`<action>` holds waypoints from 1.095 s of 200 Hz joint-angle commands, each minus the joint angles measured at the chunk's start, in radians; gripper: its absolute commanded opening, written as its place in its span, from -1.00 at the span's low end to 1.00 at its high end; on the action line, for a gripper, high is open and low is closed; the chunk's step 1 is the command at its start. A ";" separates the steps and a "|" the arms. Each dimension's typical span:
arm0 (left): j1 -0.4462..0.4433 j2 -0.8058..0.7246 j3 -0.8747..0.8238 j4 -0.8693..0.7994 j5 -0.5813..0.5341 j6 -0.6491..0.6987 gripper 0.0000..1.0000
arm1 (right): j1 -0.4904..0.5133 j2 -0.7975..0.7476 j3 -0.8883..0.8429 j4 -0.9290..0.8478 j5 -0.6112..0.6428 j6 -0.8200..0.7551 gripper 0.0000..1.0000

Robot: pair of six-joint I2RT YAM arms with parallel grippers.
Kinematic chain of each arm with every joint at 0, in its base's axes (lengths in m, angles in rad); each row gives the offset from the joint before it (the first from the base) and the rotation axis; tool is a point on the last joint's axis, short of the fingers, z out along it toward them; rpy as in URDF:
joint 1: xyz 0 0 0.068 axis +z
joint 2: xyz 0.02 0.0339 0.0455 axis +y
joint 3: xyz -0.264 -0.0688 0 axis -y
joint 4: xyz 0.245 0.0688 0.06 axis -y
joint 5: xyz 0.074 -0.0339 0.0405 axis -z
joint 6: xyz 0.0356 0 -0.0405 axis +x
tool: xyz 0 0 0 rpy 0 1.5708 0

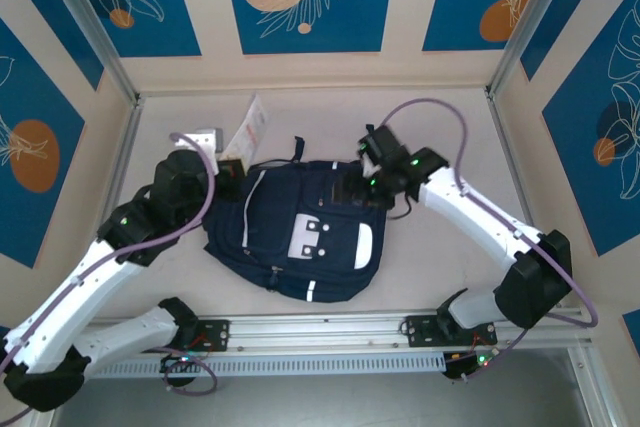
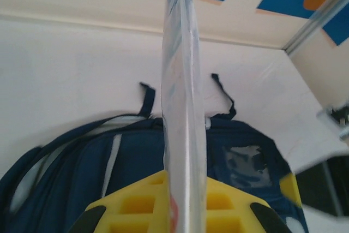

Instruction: Pack books, pencil case, and school supplies into a backpack

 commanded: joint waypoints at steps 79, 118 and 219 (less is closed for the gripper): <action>0.017 -0.030 0.044 -0.144 -0.025 -0.067 -1.00 | 0.295 0.090 0.059 -0.097 0.071 -0.048 -0.99; 0.018 -0.018 0.108 -0.191 -0.136 -0.064 -1.00 | 0.300 0.170 0.140 0.008 -0.064 -0.072 -1.00; 0.017 -0.037 0.122 -0.175 -0.166 -0.051 -1.00 | 0.294 0.654 0.443 -0.096 -0.138 -0.065 -1.00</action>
